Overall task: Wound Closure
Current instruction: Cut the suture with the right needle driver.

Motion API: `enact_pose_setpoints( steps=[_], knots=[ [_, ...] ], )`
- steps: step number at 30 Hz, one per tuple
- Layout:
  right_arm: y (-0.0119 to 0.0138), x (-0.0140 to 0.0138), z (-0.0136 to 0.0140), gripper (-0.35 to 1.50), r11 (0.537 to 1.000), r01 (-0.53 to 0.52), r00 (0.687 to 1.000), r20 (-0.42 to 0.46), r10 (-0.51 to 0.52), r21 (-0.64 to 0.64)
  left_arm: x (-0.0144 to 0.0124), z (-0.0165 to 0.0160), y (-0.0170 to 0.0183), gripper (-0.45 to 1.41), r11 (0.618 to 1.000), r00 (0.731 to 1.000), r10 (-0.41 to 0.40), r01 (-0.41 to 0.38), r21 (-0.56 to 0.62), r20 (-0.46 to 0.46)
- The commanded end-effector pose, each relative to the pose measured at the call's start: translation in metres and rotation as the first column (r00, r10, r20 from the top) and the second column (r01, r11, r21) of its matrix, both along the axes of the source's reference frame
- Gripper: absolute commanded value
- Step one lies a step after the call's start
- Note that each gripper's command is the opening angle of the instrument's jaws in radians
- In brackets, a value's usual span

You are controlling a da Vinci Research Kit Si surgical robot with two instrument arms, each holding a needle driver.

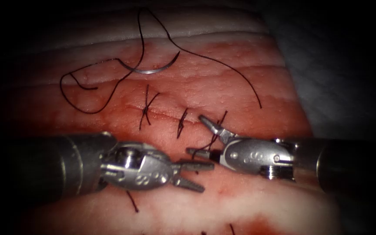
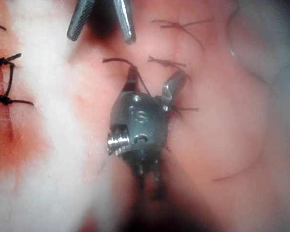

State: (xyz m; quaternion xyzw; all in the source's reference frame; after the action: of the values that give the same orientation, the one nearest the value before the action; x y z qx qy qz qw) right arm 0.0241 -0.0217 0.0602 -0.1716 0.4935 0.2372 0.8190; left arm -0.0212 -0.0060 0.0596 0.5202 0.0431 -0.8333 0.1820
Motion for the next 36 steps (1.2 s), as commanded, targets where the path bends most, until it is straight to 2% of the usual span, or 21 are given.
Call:
enact_pose_setpoints(
  steps=[1, 2, 3, 9, 13, 18, 24, 25, 26, 27, 30, 31, 32, 36],
  knots=[
    [-0.0002, 0.0, 0.0002, 1.12, 1.0, 0.007, 1.0, -0.007, -0.007, 0.0, 0.0001, 0.0007, 0.0, 0.81, 1.0, 1.0, 0.007, -0.007, -0.002, 0.003],
    [-0.0002, 0.0, 0.0002, 1.12, 1.0, 0.007, 1.0, -0.007, -0.007, 0.0, 0.0001, 0.0007, 0.0, 0.81, 1.0, 1.0, 0.007, -0.007, -0.002, 0.003],
    [-0.0005, -0.0007, -0.0003, 1.1, 1.0, 0.008, 1.0, -0.006, -0.008, 0.002, 0.0011, 0.001, -0.0002, 0.91, 1.0, 1.0, 0.018, -0.018, -0.007, 0.011],
    [-0.0015, -0.0024, -0.0013, 1.1, 1.0, 0.021, 1.0, -0.012, -0.021, 0.003, 0.0025, 0.0031, 0.0005, 0.96, 1.0, 1.0, 0.008, -0.008, -0.023, -0.012],
    [-0.0021, -0.0039, -0.002, 1.08, 1.0, 0.019, 1.0, -0.005, -0.019, 0.004, 0.0017, 0.0056, 0.0006, 0.56, 0.999, 1.0, -0.007, 0.006, -0.032, -0.023],
    [-0.0023, -0.0057, -0.0024, 1.03, 1.0, 0.006, 1.0, 0.01, -0.006, 0.005, -0.0006, 0.0079, -0.0001, 0.17, 0.999, 0.999, -0.005, 0.004, -0.037, -0.039],
    [-0.0024, -0.0058, -0.0025, 1.03, 1.0, 0.004, 1.0, 0.011, -0.004, -0.003, -0.0014, 0.0082, 0.0, 0.14, 0.999, 0.999, -0.004, 0.003, -0.035, -0.039],
    [-0.0024, -0.0057, -0.0025, 1.03, 1.0, 0.002, 1.0, 0.01, -0.002, -0.005, -0.0013, 0.0083, 0.0001, -0.15, 0.999, 0.999, -0.001, -0.001, -0.034, -0.04],
    [-0.0025, -0.0057, -0.0026, 1.03, 1.0, 0.002, 1.0, 0.01, -0.002, -0.005, -0.0012, 0.0083, 0.0001, -0.23, 0.999, 0.999, 0.0, -0.001, -0.034, -0.039],
    [-0.0025, -0.0056, -0.0026, 1.02, 1.0, 0.001, 1.0, 0.01, -0.001, -0.005, -0.0011, 0.0083, 0.0001, -0.41, 1.0, 0.999, 0.001, -0.002, -0.026, -0.039],
    [-0.0025, -0.0053, -0.0026, 1.0, 1.0, -0.002, 1.0, 0.011, 0.002, -0.005, -0.0012, 0.008, 0.0002, -0.45, 0.999, 0.999, 0.006, -0.007, -0.034, -0.037],
    [-0.0025, -0.0051, -0.0026, 1.03, 1.0, -0.003, 1.0, 0.012, 0.003, -0.006, -0.0012, 0.008, 0.0002, -0.45, 0.999, 0.999, 0.009, -0.01, -0.039, -0.036],
    [-0.0025, -0.0043, -0.0023, 1.2, 1.0, -0.01, 1.0, 0.017, 0.01, -0.008, -0.0014, 0.0077, 0.0005, -0.45, 0.999, 0.999, 0.009, -0.01, -0.04, -0.034],
    [-0.0021, -0.0026, -0.0016, 1.25, 1.0, -0.026, 0.999, 0.027, 0.026, -0.011, -0.002, 0.0068, 0.0014, -0.45, 0.999, 1.0, -0.009, 0.008, -0.033, -0.024]
  ],
)
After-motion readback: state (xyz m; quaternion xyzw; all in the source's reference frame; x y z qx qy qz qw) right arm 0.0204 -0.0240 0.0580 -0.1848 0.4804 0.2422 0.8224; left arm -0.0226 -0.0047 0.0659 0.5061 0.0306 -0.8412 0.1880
